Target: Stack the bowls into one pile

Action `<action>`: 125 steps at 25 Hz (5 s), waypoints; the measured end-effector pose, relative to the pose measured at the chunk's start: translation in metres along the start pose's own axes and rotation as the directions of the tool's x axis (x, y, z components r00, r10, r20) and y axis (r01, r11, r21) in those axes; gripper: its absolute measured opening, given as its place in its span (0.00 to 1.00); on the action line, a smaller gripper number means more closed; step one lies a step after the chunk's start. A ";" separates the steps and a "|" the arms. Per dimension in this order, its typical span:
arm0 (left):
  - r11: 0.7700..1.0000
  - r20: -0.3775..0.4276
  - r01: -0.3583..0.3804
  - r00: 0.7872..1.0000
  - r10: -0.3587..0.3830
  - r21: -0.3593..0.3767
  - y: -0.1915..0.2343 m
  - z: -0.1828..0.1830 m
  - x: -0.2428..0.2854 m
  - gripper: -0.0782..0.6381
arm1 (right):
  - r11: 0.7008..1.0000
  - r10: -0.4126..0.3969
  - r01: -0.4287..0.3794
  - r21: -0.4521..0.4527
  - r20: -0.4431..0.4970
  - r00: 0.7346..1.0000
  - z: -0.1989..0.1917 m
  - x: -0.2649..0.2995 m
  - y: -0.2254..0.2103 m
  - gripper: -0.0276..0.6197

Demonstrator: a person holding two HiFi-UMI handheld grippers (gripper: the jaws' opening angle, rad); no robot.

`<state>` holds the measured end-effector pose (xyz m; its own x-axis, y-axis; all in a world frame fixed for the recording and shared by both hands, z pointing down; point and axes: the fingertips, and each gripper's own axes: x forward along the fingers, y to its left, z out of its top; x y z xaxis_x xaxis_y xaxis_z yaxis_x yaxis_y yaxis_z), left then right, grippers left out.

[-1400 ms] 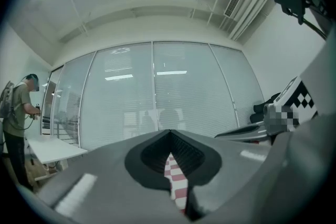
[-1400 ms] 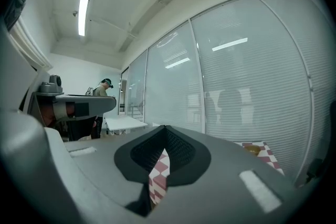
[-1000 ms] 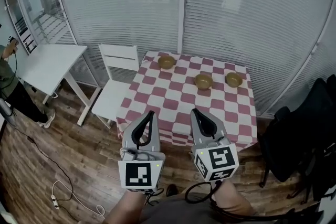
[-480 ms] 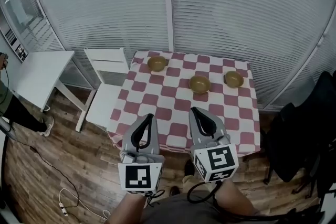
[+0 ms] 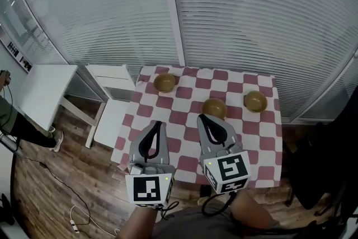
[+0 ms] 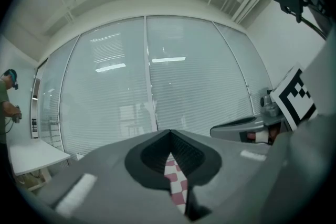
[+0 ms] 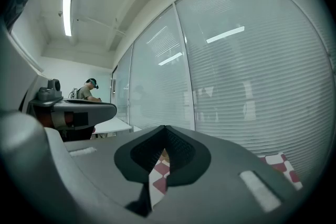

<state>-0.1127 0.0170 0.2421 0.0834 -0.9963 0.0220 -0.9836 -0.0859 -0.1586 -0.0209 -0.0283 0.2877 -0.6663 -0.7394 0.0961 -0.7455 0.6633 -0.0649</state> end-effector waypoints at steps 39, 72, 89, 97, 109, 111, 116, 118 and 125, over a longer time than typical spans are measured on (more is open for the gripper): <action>0.979 -0.186 -0.012 0.982 -0.027 -0.205 0.150 -0.142 0.182 0.11 | 0.989 -0.080 0.116 0.095 -0.320 0.944 -0.128 0.277 -0.050 0.13; 0.964 -0.239 0.039 0.965 -0.105 -0.264 0.134 -0.181 0.191 0.11 | 0.923 -0.180 0.269 0.274 -0.312 0.933 -0.133 0.267 -0.084 0.10; 0.944 -0.022 0.261 0.962 -0.271 -0.200 -0.011 -0.059 0.146 0.11 | 0.873 -0.380 0.412 0.261 -0.168 0.910 -0.040 0.076 -0.162 0.10; 0.932 -0.050 0.307 0.945 -0.322 -0.194 -0.044 -0.067 0.142 0.11 | 0.840 -0.409 0.461 0.285 -0.225 0.884 -0.074 0.044 -0.176 0.10; 0.925 -0.207 0.315 0.911 -0.357 -0.211 -0.044 -0.132 0.162 0.11 | 0.803 -0.385 0.517 0.298 -0.402 0.831 -0.179 0.060 -0.175 0.10; 0.923 -0.223 0.320 0.904 -0.365 -0.214 -0.045 -0.143 0.168 0.11 | 0.802 -0.392 0.527 0.282 -0.418 0.820 -0.191 0.063 -0.177 0.10; 0.913 -0.247 0.334 0.888 -0.388 -0.234 -0.049 -0.161 0.178 0.11 | 0.800 -0.399 0.546 0.250 -0.459 0.794 -0.211 0.064 -0.176 0.11; 0.908 -0.253 0.342 0.881 -0.399 -0.242 -0.052 -0.165 0.180 0.11 | 0.799 -0.404 0.552 0.239 -0.465 0.787 -0.214 0.064 -0.177 0.11; 0.900 -0.266 0.358 0.868 -0.418 -0.248 -0.060 -0.172 0.182 0.11 | 0.815 -0.418 0.549 0.187 -0.468 0.779 -0.219 0.065 -0.179 0.17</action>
<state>-0.0660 -0.1576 0.4253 0.4414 -0.8270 0.3481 -0.8954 -0.4315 0.1103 0.0726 -0.1700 0.5229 -0.1999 -0.7993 0.5668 -0.9762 0.1127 -0.1855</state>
